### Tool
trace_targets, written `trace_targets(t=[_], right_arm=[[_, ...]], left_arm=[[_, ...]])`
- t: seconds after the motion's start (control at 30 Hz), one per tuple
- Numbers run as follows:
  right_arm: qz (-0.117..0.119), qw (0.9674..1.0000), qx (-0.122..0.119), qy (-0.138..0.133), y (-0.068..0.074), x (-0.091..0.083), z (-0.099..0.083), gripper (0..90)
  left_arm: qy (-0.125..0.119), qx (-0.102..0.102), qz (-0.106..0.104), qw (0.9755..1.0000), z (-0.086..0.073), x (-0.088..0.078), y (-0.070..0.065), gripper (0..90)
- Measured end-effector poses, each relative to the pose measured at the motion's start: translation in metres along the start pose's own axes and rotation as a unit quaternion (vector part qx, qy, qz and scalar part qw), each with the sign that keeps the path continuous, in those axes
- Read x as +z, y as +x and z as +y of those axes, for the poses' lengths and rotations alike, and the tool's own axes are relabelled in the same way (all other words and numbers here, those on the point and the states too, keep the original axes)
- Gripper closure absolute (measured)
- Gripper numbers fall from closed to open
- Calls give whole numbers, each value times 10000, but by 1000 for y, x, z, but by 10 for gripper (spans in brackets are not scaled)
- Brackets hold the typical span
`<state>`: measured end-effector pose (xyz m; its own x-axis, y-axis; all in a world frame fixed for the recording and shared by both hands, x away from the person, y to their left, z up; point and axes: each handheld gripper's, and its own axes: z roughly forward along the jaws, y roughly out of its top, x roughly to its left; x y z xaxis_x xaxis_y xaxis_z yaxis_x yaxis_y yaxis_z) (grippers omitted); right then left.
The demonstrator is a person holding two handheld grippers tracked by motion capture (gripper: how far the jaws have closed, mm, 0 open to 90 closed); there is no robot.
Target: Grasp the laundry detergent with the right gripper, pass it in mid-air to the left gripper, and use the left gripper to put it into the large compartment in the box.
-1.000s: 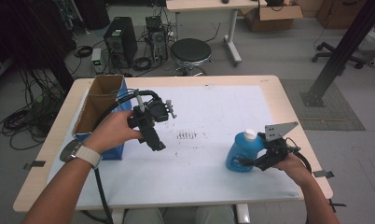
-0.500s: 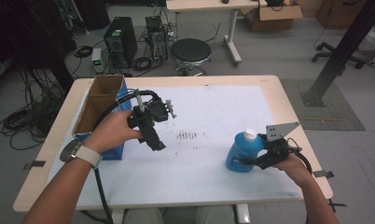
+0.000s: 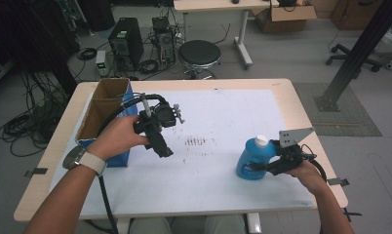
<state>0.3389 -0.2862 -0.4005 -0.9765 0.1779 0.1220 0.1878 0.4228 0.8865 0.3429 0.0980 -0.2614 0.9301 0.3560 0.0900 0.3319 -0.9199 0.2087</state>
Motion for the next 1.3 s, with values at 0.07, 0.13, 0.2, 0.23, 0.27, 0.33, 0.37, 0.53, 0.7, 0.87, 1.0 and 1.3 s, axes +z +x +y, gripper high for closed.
trace_targets(t=[0.07, 0.13, 0.2, 0.23, 0.27, 0.33, 0.37, 0.53, 0.7, 0.87, 1.0, 1.3], right_arm=[[-6, 10000, -8, -2, 0, 0, 0, 390], [-9, 10000, -16, -15, 0, 0, 0, 394], [-14, 10000, -20, -23, 0, 0, -1, 401], [-20, 10000, -28, -23, 0, 0, -1, 405], [-17, 10000, -35, -25, 0, 0, 0, 406], [-23, 10000, -61, -14, 0, 0, 0, 411], [-31, 10000, -78, -16, 0, 0, 0, 413], [-79, 9998, -157, -63, 1, -1, -1, 425], [-88, 9997, -203, -68, 2, -1, -1, 435], [-81, 9997, -211, -66, 1, -1, -1, 437], [-94, 9997, -199, -56, 1, -3, 0, 438], [-127, 9995, -254, -132, 4, -12, 10, 439]], left_arm=[[5, 1, -2, 10000, 0, 0, 0, 66], [13, 9, -5, 10000, 0, 0, 0, 66], [15, 13, -13, 10000, 0, 0, 0, 67], [11, 8, -14, 10000, 0, 0, 0, 68], [3, 4, -16, 10000, 0, 0, 0, 68], [-6, -1, -17, 10000, -1, 0, 0, 68], [-4, -4, -13, 10000, -1, 0, 0, 68], [9, 8, -11, 10000, 0, 0, 0, 67], [1, 5, -13, 10000, 0, 0, 0, 67], [-1, -14, -10, 10000, -2, -1, 1, 67], [-22, -23, -13, 10000, -3, -2, 2, 68], [-81, -8, -29, 10000, -3, -6, -1, 68]])
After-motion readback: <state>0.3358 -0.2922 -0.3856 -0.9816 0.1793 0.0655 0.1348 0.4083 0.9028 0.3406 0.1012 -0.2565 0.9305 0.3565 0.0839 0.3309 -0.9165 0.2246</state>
